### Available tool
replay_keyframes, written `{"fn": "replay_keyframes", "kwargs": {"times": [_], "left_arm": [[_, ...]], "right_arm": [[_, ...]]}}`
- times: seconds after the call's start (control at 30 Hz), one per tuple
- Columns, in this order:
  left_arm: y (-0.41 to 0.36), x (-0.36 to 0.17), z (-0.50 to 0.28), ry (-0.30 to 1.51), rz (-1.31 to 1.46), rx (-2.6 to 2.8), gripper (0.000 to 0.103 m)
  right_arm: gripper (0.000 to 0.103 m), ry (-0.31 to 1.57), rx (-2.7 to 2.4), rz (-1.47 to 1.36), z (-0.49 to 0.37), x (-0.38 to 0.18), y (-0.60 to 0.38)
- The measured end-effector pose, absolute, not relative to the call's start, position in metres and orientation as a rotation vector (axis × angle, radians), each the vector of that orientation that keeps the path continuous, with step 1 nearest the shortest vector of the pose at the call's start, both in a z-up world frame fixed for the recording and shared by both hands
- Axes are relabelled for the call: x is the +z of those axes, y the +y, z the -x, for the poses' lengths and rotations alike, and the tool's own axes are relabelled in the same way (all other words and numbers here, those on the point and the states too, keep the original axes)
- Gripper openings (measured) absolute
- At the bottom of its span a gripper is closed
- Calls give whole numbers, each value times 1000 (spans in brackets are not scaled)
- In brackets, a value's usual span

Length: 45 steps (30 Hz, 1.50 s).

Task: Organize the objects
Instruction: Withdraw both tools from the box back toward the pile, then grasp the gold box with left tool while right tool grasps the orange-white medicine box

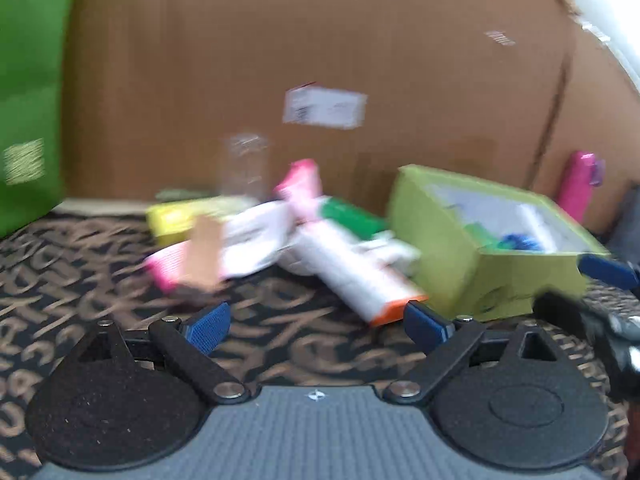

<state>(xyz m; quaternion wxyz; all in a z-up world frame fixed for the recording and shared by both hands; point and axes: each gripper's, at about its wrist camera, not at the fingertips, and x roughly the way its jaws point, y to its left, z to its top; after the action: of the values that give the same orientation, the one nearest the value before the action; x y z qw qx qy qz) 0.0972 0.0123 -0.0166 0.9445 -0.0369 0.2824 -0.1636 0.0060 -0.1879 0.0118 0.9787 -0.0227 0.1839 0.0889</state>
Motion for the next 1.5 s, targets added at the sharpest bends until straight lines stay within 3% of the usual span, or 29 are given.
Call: {"fn": "replay_keyframes", "kwargs": {"times": [0.2, 0.47, 0.53, 0.63, 0.73, 0.77, 1.03, 1.23, 1.3, 1.37, 1.4, 1.5], "left_arm": [[50, -26, -120, 574, 108, -249, 96], [41, -35, -179, 610, 57, -220, 95], [39, -38, -185, 624, 38, -217, 88], [42, -42, -189, 641, 6, -215, 59], [51, -43, -188, 666, 11, -228, 46], [54, -40, -185, 676, 17, -231, 41], [65, -23, -112, 719, 47, -338, 40], [72, -33, -63, 739, -28, -323, 41], [73, -35, -53, 733, -48, -302, 57], [78, -30, -43, 709, -57, -272, 61], [79, -27, -37, 692, -65, -269, 61], [77, -18, -32, 647, -90, -293, 60]], "right_arm": [[81, 490, 237, 32, -17, -12, -149], [67, 511, 206, 192, -48, -21, -113], [62, 519, 196, 273, -59, -28, -102], [52, 517, 169, 383, -75, -39, -89], [47, 523, 133, 427, -90, -46, -84], [36, 520, 117, 439, -94, -48, -84], [22, 460, 198, 405, -49, -27, -95], [23, 459, 339, 415, 15, -23, -101], [26, 464, 398, 359, 30, -19, -105], [48, 466, 428, 263, 37, -15, -112], [65, 465, 424, 229, 36, -13, -116], [70, 490, 391, 175, 21, -14, -123]]}}
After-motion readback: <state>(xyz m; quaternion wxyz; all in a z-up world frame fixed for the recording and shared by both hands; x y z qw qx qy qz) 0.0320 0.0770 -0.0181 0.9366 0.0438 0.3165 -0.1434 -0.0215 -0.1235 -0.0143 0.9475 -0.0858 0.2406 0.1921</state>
